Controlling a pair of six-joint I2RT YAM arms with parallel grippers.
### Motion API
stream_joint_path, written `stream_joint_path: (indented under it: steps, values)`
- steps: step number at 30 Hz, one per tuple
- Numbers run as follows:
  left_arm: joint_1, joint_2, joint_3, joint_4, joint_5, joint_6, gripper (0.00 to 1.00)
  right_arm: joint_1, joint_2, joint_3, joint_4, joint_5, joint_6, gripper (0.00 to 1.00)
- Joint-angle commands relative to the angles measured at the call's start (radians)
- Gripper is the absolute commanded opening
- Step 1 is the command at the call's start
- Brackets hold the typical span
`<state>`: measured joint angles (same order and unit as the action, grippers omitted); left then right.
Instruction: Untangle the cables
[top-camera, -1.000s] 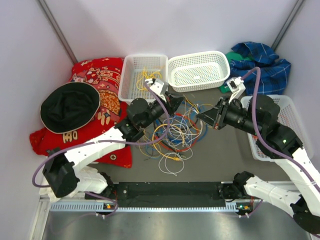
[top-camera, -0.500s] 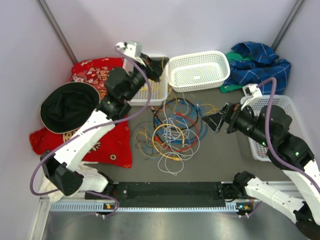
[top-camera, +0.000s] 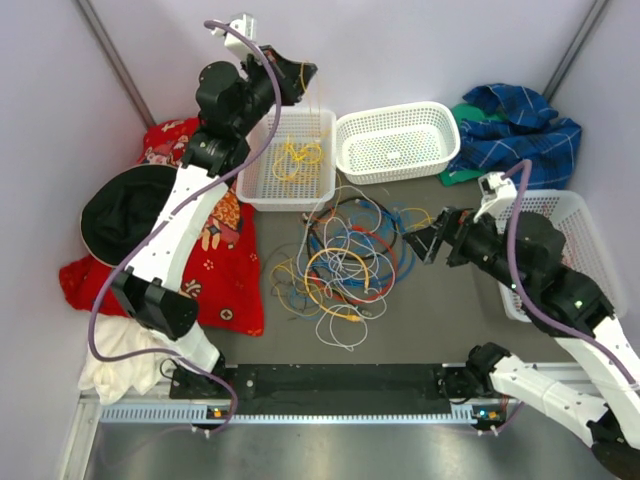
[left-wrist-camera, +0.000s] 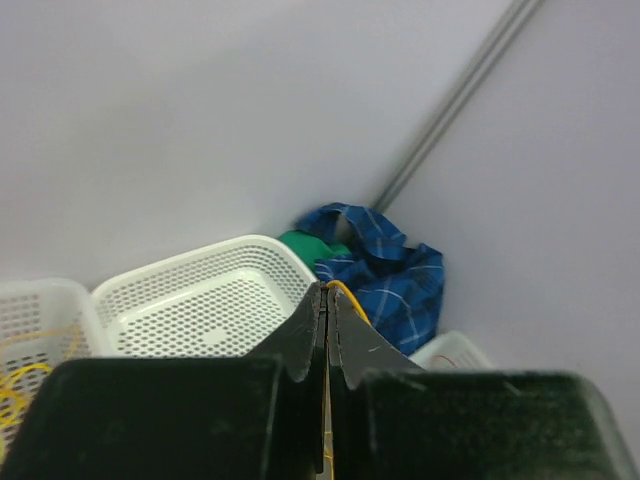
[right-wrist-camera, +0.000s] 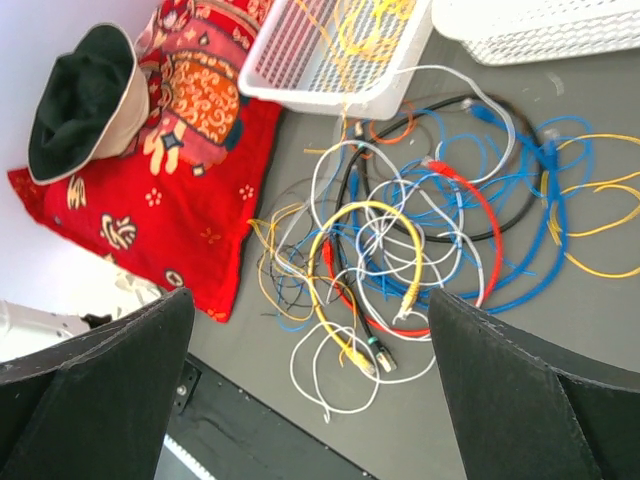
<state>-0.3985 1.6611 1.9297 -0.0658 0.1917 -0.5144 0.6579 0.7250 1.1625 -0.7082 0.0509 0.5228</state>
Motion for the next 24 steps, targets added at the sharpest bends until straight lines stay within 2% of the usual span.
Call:
stream_joint_path:
  steps: [1, 5, 8, 13, 17, 24]
  values:
    - [-0.014, -0.046, 0.042, 0.040, 0.144, -0.113, 0.00, -0.004, 0.033, -0.064, 0.169, -0.089, 0.002, 0.99]
    - [-0.046, -0.078, 0.015, 0.038, 0.170, -0.136, 0.00, -0.004, 0.114, -0.078, 0.317, -0.121, 0.019, 0.99]
    - [-0.046, -0.096, 0.020, 0.011, 0.120, -0.115, 0.00, -0.003, 0.169, -0.067, 0.357, -0.141, 0.008, 0.99]
    - [-0.046, -0.075, 0.139, -0.025, 0.109, -0.114, 0.00, -0.001, 0.240, -0.105, 0.438, -0.141, -0.009, 0.99]
    - [-0.046, -0.077, 0.160, -0.008, 0.124, -0.150, 0.00, -0.003, 0.321, -0.116, 0.535, -0.148, -0.012, 0.99]
    - [-0.048, -0.118, 0.104, -0.002, 0.123, -0.151, 0.00, -0.003, 0.562, 0.000, 0.619, -0.187, -0.012, 0.99]
